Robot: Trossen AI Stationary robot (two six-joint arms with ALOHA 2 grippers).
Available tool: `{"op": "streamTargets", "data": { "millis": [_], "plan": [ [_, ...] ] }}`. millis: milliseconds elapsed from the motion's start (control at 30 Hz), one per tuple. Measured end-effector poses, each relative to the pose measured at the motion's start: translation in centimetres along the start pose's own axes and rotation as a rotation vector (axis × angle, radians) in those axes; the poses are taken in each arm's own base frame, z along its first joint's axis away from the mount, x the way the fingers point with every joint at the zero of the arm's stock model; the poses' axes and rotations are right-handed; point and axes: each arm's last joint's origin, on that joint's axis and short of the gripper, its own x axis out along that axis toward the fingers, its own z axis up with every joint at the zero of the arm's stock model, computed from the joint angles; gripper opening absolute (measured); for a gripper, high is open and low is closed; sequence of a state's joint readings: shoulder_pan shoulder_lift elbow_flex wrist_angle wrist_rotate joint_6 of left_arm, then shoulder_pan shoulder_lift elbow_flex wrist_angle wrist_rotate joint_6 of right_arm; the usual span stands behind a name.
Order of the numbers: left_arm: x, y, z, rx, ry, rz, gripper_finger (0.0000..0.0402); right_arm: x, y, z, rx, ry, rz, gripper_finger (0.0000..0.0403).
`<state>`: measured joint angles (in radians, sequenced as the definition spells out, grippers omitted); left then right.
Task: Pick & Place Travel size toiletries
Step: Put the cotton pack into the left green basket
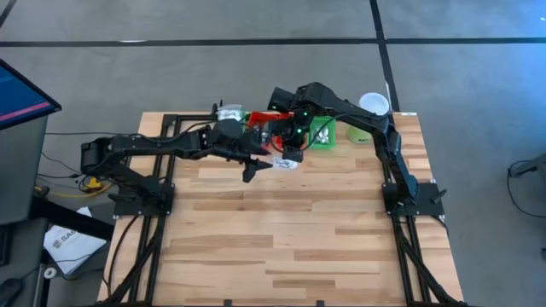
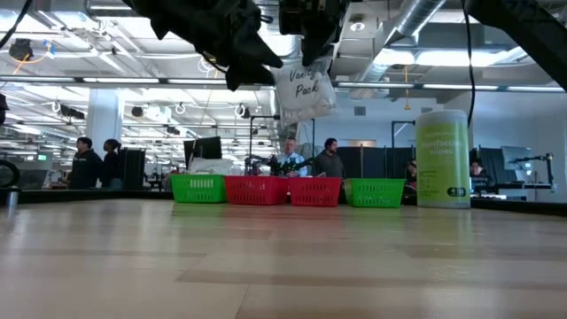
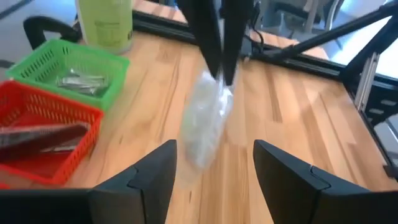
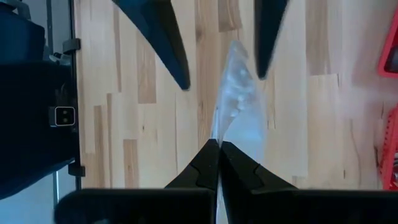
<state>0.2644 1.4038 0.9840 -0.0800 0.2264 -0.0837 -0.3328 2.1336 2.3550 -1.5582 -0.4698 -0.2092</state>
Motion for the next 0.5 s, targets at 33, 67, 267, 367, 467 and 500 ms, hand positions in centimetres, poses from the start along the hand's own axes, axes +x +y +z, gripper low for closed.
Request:
{"op": "streamTargets", "data": {
  "millis": [33, 67, 267, 367, 467, 500],
  "plan": [
    [0.03, -0.01, 0.05, -0.001, -0.003, -0.001, 0.0207, -0.05, 0.03, -0.02, 0.000, 0.000, 0.000, 0.0000],
    [-0.02, -0.02, 0.02, -0.002, 0.002, 0.000, 0.0206, -0.07, 0.04, -0.03, 0.000, -0.001, 0.001, 0.0000],
    [-0.12, 0.23, 0.22, 0.000, -0.018, 0.025, 0.0193, 0.03, 0.19, 0.03, -0.005, -0.001, 0.001, 0.0000],
    [-0.12, 0.23, 0.23, -0.001, -0.019, 0.024, 0.0183, 0.20, 0.46, 0.21, -0.019, -0.009, 0.002, 0.0000],
    [-0.12, 0.23, 0.24, -0.002, -0.021, 0.024, 0.0168, 0.21, 0.48, 0.26, -0.021, -0.013, 0.001, 0.0000],
    [-0.12, 0.23, 0.25, -0.002, -0.021, 0.024, 0.0161, 0.21, 0.47, 0.26, -0.022, -0.014, 0.001, 0.0000]
  ]
}}
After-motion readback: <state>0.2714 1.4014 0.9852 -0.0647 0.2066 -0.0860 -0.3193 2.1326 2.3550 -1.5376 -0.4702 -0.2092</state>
